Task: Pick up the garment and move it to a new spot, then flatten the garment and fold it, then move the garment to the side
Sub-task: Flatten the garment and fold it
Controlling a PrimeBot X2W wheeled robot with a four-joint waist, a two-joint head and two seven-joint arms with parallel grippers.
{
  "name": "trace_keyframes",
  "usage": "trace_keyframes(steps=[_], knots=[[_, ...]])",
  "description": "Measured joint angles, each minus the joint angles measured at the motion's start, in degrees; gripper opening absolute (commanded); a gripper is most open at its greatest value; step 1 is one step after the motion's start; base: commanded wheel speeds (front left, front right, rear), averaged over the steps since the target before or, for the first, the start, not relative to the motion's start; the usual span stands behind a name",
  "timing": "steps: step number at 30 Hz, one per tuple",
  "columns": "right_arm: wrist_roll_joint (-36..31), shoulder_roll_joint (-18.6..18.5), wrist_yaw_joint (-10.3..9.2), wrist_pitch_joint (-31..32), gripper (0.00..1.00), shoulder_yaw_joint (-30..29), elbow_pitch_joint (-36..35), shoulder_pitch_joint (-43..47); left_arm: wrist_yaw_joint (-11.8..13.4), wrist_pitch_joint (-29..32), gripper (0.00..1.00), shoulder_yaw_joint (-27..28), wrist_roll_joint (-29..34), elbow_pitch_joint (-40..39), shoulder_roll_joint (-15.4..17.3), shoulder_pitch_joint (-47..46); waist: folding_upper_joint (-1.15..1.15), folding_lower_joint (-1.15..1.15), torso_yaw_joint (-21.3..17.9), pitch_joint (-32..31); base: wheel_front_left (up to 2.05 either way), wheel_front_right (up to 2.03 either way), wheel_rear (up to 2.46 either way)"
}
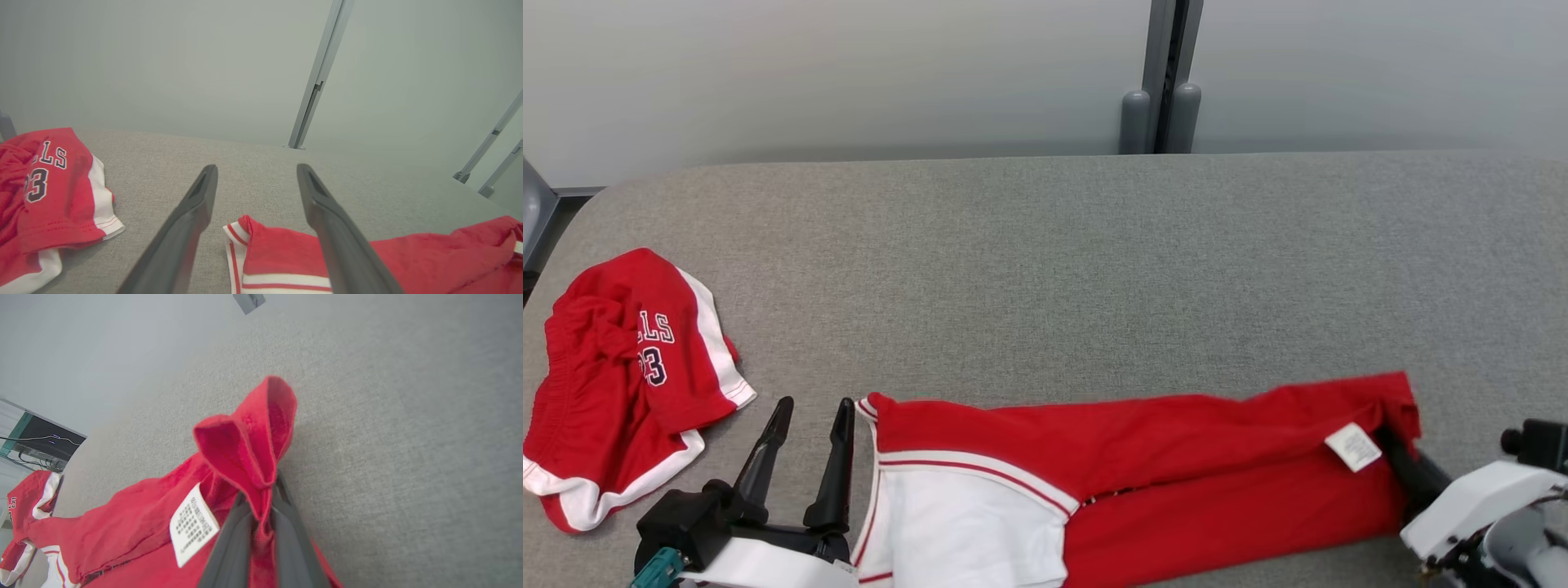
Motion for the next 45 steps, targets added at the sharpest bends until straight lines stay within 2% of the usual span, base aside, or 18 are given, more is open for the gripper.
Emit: trace_keyframes(steps=[7,15,20,28,32,37,40,45], knots=[[-0.6,-4.2,0.00,-1.7,0.00,-2.5,2.5,-4.8,-0.3,0.0,1.00,0.2,0.9,-0.2,-0.9,0.0,0.00,0.00,-0.1,0.5,0.00,0.00,0.00],[-4.1,-5.3,0.00,-2.9,0.00,-4.4,4.4,-8.8,-0.6,0.0,1.00,-0.2,1.4,0.0,-1.0,0.0,0.00,0.00,0.1,0.5,0.00,0.00,0.00],[-5.3,-5.1,0.00,-2.7,0.00,-3.8,0.4,-9.0,-0.6,0.0,1.00,-0.9,1.2,0.2,-0.9,0.0,0.00,0.00,0.5,0.2,0.00,0.00,0.00],[-4.3,-5.4,-0.01,0.4,0.00,-0.2,-14.0,-4.9,-0.6,0.0,1.00,-1.2,1.1,0.9,-1.2,0.3,0.00,0.00,1.5,-2.2,0.00,0.00,0.00],[-2.2,-4.0,0.00,2.8,0.00,2.4,-21.1,-3.0,-0.6,0.0,1.00,-1.9,1.1,1.3,-1.5,0.5,0.00,0.00,2.8,-3.0,0.00,0.00,0.00],[0.0,-1.6,-0.01,5.9,0.00,6.3,-26.0,-1.3,-0.6,0.0,1.00,-2.4,0.7,1.9,-1.5,1.1,0.00,0.00,5.3,-3.7,0.00,0.00,0.00],[0.2,0.1,-0.01,6.8,0.00,8.2,-25.9,-0.6,-0.6,0.0,1.00,-2.6,0.7,2.0,-1.4,1.1,0.00,0.00,7.4,-4.0,0.00,0.00,0.00],[1.9,4.4,-0.01,6.5,0.00,10.6,-21.8,-0.5,-0.6,0.0,1.00,-3.2,0.7,2.5,-1.5,1.1,0.00,0.00,11.3,-4.1,0.00,0.00,0.00]])
